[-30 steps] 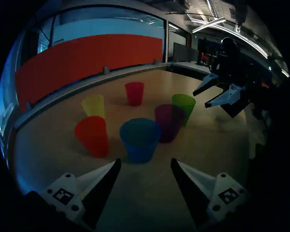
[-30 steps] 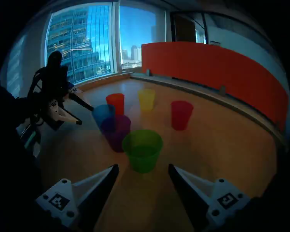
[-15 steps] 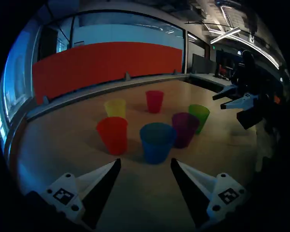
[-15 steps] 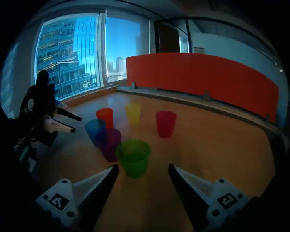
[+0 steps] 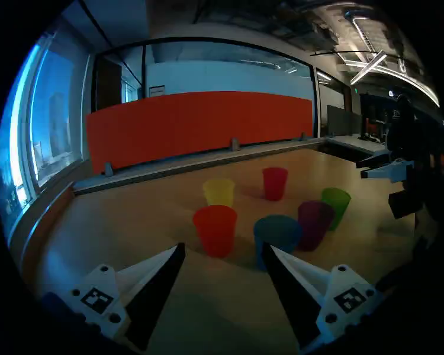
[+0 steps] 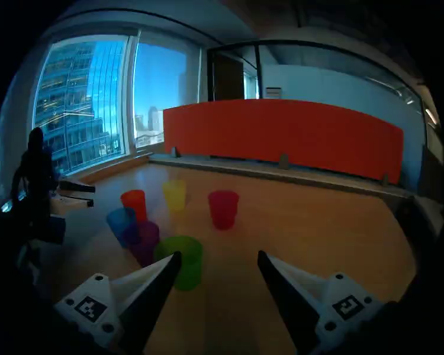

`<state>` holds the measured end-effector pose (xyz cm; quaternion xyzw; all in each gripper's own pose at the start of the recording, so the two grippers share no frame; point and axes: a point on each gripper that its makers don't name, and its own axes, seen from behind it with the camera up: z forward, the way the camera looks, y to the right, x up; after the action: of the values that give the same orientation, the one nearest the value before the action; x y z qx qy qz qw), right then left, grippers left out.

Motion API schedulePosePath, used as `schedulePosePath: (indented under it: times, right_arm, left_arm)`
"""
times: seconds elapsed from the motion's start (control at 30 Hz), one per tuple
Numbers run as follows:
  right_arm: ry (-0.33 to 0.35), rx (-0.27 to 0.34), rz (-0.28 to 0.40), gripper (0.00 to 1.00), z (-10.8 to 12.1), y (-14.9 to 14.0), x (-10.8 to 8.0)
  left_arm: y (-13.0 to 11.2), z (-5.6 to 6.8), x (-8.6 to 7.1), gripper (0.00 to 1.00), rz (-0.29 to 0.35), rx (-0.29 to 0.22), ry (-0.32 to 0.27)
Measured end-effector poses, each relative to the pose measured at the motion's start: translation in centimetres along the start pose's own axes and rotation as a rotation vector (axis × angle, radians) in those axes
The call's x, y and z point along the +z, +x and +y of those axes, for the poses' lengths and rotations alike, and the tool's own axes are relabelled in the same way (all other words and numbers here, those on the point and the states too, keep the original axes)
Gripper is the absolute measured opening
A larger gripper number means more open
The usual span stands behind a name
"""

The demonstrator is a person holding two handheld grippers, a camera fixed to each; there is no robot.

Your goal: Pour water

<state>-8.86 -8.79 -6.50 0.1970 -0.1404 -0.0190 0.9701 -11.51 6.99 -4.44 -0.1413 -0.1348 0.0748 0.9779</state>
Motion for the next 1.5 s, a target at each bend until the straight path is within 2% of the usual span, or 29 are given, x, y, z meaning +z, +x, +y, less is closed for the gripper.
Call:
schedulePosePath:
  times: [0.2,0.4,0.6,0.9,1.2,1.5]
  right_arm:
    - [-0.101,0.054,0.073,0.99,1.8,1.7,0.0]
    - [-0.203,0.076,0.138,0.99,3.5,2.7,-0.5]
    - [-0.275,0.103,0.19,0.99,4.4,3.4,-1.1]
    - [-0.359,0.099,0.236,0.99,5.5,4.0,-1.8]
    - [-0.428,0.079,0.307,0.99,6.5,5.4,-2.8]
    - [-0.432,0.086,0.339,0.99,6.6,6.4,-3.1]
  left_arm:
    - [0.5,-1.3,0.0,0.96,0.039,-0.022,0.071]
    - [1.2,-2.6,-0.3,0.96,0.075,-0.067,0.147]
    - [1.6,-3.6,-0.6,0.96,0.102,-0.071,0.21]
    - [2.7,-4.8,-1.5,0.96,0.154,-0.094,0.288]
    - [2.8,-5.2,-2.0,0.96,0.183,-0.141,0.306]
    - [3.4,-5.1,-2.1,0.96,0.207,-0.14,0.304]
